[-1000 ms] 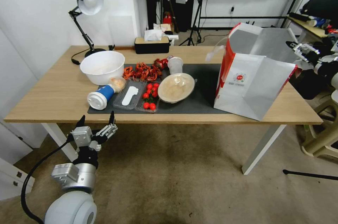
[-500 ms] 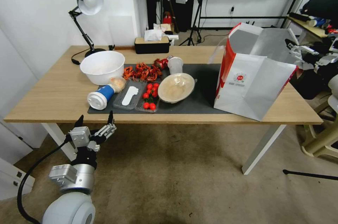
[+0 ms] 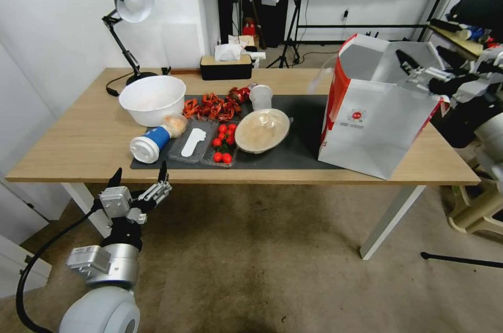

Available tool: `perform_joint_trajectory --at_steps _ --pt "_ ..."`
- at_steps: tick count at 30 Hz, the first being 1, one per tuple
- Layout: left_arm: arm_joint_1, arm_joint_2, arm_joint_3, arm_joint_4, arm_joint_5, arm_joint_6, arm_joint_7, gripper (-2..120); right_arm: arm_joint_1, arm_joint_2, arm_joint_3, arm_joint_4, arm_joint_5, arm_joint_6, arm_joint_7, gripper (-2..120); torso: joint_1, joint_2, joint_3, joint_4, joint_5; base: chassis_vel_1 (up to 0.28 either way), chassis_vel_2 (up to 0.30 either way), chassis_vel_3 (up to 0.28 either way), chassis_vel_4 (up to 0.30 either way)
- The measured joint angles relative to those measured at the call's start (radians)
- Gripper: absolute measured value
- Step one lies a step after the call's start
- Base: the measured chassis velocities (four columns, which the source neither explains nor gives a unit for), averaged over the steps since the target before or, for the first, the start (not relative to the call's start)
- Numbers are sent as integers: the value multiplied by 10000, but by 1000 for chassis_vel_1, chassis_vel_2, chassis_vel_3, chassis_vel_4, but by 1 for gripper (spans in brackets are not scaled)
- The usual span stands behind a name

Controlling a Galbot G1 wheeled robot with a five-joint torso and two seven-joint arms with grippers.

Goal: Pick up the food delivery bag from the floor and place it on the table.

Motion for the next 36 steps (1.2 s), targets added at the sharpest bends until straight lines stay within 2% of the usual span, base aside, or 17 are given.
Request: perform_joint_trajectory --at_steps 6,12,14,19,20,21,25,36 --pt "64 -9 -87 -7 83 -130 246 100 -198 388 -370 416 -784 -11 14 100 1 0 0 0 1 0 0 0 0" --pt "100 -19 -111 12 209 -293 456 100 -666 1175 -679 1115 -1951 87 164 100 1 0 0 0 1 0 0 0 0" --pt "135 -22 -107 38 250 -298 457 100 -1184 1623 -679 1515 -2453 166 298 100 1 0 0 0 0 0 0 0 0" --pt "157 -15 -106 54 273 -309 485 100 -1852 2161 -659 1780 -3093 267 382 100 0 0 0 -1 0 0 0 0 0" --pt "170 -9 -99 93 306 -360 553 100 -2354 2556 -646 1898 -3587 335 461 100 0 0 0 -5 2 0 0 0 0" --pt "176 -10 -79 116 328 -376 590 100 -2610 2733 -662 1920 -3811 423 499 100 0 0 0 1 -2 0 0 0 0" --pt "175 -40 7 217 366 -409 736 100 -3331 3325 -865 1838 -4638 802 598 100 0 0 -1 -2 0 0 0 0 0" --pt "238 -35 103 564 532 -653 705 100 -4206 4898 -1630 1313 -6476 1561 651 100 0 0 0 -2 1 0 0 0 0"
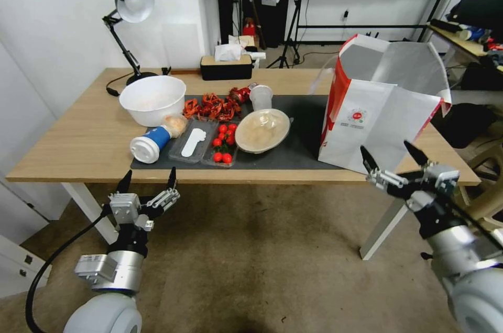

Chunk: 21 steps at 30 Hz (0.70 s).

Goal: Pick up the food delivery bag from the floor and place it on the table.

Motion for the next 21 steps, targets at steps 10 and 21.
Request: perform_joint_trajectory --at_steps 10,21 --pt "127 34 51 741 150 -502 7 100 294 1504 -1092 -1553 -1113 741 -285 100 0 -1 1 3 0 0 0 0 0" --pt "52 31 159 1352 236 -817 89 100 643 1571 -1370 -2087 -982 770 -520 100 1 -2 1 2 0 0 0 0 0"
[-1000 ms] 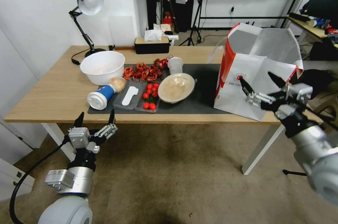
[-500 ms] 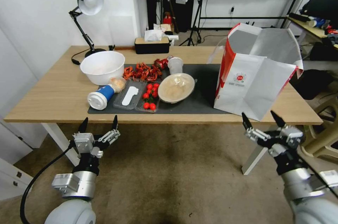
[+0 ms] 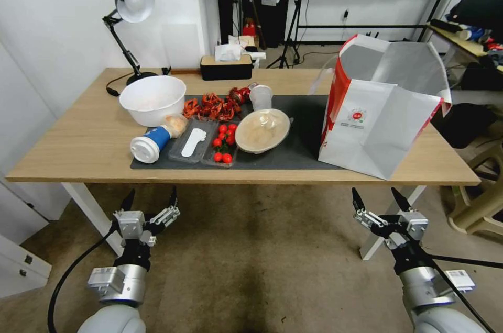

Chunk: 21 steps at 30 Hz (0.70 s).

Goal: Pick up the food delivery bag from the floor and place it on the table.

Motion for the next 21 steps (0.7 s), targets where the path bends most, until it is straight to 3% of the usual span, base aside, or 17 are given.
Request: perform_joint_trajectory --at_steps 21 --pt "-37 22 3 34 49 145 -25 100 132 -134 -76 -60 278 -123 -152 100 0 0 0 0 0 0 0 0 0"
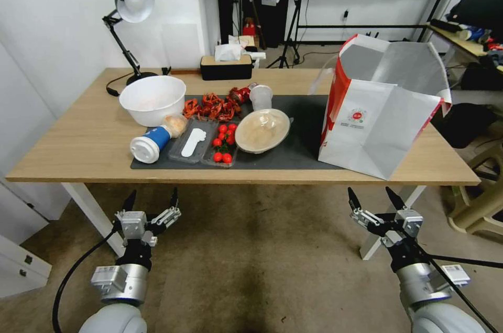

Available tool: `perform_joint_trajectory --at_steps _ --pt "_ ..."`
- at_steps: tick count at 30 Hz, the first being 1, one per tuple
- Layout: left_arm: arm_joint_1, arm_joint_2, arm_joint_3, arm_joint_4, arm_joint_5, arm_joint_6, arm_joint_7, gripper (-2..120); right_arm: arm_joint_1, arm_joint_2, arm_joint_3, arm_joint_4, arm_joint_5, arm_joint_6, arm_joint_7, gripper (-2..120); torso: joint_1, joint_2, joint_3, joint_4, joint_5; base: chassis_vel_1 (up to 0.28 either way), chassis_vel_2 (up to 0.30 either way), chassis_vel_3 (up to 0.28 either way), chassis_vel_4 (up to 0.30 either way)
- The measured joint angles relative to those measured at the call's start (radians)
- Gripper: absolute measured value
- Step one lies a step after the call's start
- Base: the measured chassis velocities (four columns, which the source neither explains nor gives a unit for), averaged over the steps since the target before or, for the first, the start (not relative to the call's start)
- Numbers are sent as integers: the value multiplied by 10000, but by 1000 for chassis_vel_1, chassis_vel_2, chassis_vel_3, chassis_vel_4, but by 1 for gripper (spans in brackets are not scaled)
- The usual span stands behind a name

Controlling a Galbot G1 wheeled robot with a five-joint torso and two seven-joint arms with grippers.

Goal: Pick up the food delivery bag from the floor and place it on the table.

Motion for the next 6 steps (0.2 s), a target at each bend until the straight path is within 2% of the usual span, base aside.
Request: perform_joint_trajectory --at_steps 6 --pt "0 0 -3 -9 -6 5 3 100 0 -3 0 2 5 -6 0 100 0 0 0 0 0 0 0 0 0"
